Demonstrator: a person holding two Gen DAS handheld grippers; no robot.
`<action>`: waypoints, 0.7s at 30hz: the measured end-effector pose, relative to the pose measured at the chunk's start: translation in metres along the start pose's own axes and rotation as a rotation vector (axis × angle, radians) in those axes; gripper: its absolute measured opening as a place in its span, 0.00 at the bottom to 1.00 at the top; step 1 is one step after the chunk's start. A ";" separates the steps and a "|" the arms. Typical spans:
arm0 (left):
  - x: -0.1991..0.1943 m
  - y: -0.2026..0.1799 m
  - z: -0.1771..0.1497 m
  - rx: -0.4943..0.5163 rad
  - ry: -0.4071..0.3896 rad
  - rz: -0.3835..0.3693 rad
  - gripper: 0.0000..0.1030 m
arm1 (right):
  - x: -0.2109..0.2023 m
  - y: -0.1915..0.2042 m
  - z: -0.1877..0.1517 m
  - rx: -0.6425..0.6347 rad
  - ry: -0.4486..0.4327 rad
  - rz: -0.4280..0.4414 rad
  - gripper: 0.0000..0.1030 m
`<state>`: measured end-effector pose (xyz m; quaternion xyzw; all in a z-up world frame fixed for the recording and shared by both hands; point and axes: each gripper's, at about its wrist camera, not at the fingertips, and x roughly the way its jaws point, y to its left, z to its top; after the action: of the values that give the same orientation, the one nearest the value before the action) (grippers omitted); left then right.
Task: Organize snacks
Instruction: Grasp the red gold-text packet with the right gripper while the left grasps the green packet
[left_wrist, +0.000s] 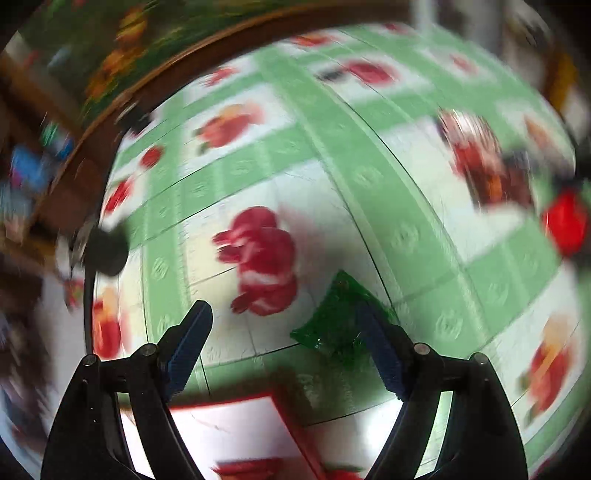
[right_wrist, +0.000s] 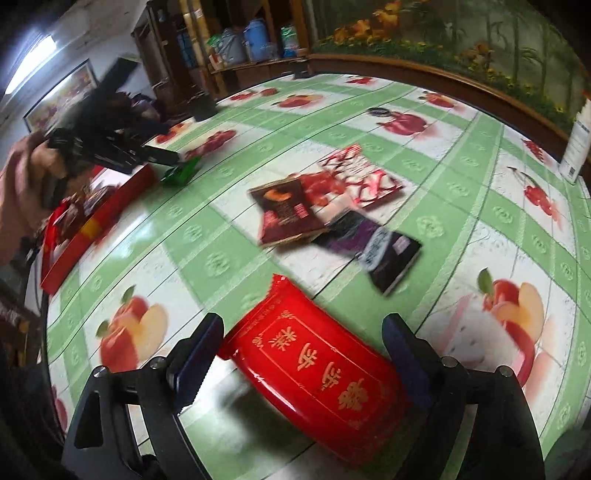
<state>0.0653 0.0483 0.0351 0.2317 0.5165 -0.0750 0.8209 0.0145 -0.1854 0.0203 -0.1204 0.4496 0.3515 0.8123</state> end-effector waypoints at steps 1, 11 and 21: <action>0.000 -0.007 -0.001 0.058 -0.004 -0.007 0.79 | -0.001 0.004 -0.002 -0.012 0.007 0.003 0.87; -0.001 -0.029 -0.003 0.334 -0.077 -0.066 0.79 | 0.000 0.030 -0.011 -0.076 0.057 -0.013 0.84; 0.002 -0.037 0.010 0.340 -0.104 -0.052 0.79 | -0.008 0.022 -0.012 -0.003 0.053 -0.105 0.51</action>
<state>0.0605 0.0111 0.0254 0.3496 0.4591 -0.1945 0.7932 -0.0109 -0.1792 0.0225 -0.1542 0.4636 0.3058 0.8172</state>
